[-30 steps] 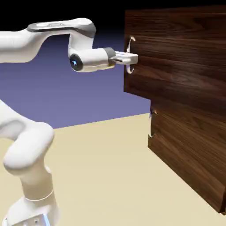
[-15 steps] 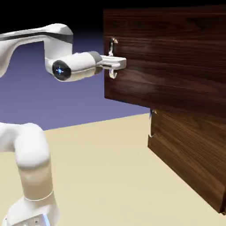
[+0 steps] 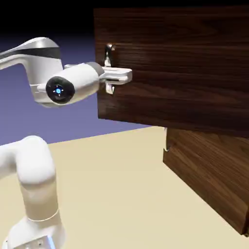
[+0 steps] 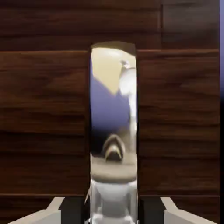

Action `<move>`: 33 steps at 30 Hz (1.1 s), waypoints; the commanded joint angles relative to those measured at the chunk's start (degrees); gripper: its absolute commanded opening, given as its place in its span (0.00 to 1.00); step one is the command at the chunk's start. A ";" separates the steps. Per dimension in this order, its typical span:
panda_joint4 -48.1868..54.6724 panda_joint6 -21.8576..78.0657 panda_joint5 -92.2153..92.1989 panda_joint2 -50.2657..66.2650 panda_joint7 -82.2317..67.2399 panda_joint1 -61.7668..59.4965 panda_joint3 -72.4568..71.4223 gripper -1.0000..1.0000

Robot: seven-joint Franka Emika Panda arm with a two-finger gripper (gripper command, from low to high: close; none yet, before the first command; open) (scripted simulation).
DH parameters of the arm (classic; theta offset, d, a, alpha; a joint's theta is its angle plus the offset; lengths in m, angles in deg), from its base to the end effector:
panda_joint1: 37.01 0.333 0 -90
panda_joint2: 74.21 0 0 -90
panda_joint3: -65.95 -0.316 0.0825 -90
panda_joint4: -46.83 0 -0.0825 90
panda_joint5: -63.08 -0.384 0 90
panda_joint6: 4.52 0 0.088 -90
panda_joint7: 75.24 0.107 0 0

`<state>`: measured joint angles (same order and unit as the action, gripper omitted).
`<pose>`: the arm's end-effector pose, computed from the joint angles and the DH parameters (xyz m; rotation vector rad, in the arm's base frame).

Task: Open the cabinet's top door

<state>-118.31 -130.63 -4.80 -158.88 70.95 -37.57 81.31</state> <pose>0.1919 -0.0458 0.5972 -0.0577 1.7221 1.2590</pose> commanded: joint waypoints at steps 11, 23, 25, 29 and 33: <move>9.23 21.93 19.85 1.57 1.25 0.30 22.84 0.00; 33.18 45.85 34.18 7.30 2.60 16.60 42.96 0.00; 37.33 49.11 35.44 7.73 3.12 19.87 45.12 0.00; 45.64 55.27 37.38 8.22 4.41 26.47 48.77 0.00; 53.95 61.06 38.69 8.33 6.00 33.06 51.70 0.00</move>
<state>-64.36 -69.63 33.92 -150.55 76.94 -4.51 133.00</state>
